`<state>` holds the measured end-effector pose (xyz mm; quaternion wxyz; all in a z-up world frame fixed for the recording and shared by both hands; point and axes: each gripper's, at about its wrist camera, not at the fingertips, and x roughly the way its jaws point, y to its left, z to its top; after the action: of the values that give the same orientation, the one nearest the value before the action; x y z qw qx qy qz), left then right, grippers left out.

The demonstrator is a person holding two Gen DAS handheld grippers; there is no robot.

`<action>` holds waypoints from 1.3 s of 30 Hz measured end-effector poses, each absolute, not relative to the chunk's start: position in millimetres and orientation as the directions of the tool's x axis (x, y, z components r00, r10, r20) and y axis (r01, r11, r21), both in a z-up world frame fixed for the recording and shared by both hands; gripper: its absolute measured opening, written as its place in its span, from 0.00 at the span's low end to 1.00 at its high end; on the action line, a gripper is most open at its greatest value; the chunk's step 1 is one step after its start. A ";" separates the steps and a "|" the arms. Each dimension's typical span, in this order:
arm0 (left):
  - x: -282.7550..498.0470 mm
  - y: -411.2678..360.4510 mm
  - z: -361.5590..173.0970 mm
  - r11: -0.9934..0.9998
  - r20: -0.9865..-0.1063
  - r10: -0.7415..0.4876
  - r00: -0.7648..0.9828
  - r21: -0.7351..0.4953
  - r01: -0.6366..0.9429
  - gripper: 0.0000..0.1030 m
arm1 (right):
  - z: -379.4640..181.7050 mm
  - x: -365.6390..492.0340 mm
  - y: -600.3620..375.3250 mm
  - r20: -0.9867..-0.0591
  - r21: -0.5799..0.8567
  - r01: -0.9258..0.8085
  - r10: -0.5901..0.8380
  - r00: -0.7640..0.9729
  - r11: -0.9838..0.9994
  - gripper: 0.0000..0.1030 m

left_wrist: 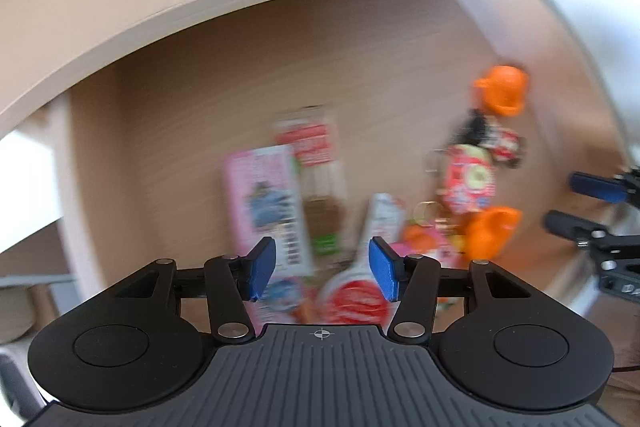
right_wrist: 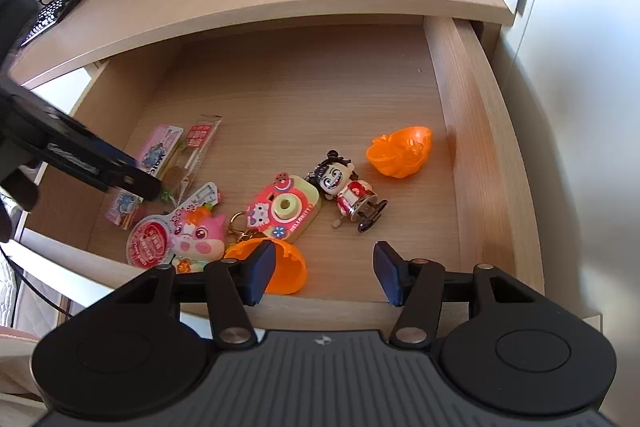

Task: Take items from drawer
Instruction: 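Lower the left gripper into the drawer and grasp the wafer-stick pack, then lift the wafer pack with the left gripper while the right grasps the wrapped cookie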

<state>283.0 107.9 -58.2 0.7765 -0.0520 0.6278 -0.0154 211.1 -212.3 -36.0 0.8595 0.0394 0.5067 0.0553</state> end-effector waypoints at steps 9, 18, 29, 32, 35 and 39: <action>295.3 125.8 -79.1 0.986 -0.980 -0.035 0.196 -0.065 -0.151 0.61 | -27.2 224.1 -216.7 -0.870 0.174 -0.030 0.168 0.464 0.984 0.53; 294.0 130.2 -88.9 0.977 -0.977 -0.105 0.188 -0.137 -0.165 0.61 | -12.0 246.1 -202.4 -0.868 0.084 -0.064 0.105 0.485 0.994 0.53; 277.2 160.8 -73.4 0.911 -0.950 -0.196 0.244 -0.269 -0.312 0.26 | -3.7 289.6 -180.0 -0.858 0.034 -0.149 0.105 0.502 0.988 0.53; 266.9 168.7 -55.2 0.898 -0.927 -0.213 0.308 -0.310 -0.313 0.25 | -4.3 301.2 -173.2 -0.862 0.032 -0.171 0.113 0.493 0.985 0.53; 255.2 188.5 -31.0 0.884 -0.897 -0.220 0.383 -0.349 -0.311 0.25 | -5.9 312.1 -164.8 -0.869 0.017 -0.198 0.113 0.482 0.980 0.53; 231.7 210.2 -3.6 0.847 -0.856 -0.217 0.469 -0.403 -0.345 0.25 | -9.6 324.9 -155.1 -0.884 0.045 -0.235 0.148 0.443 0.971 0.53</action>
<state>231.7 210.2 -3.6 0.8122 -0.2734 0.5137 0.0397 324.9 -155.1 -9.6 0.8484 -0.0422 0.5154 0.1129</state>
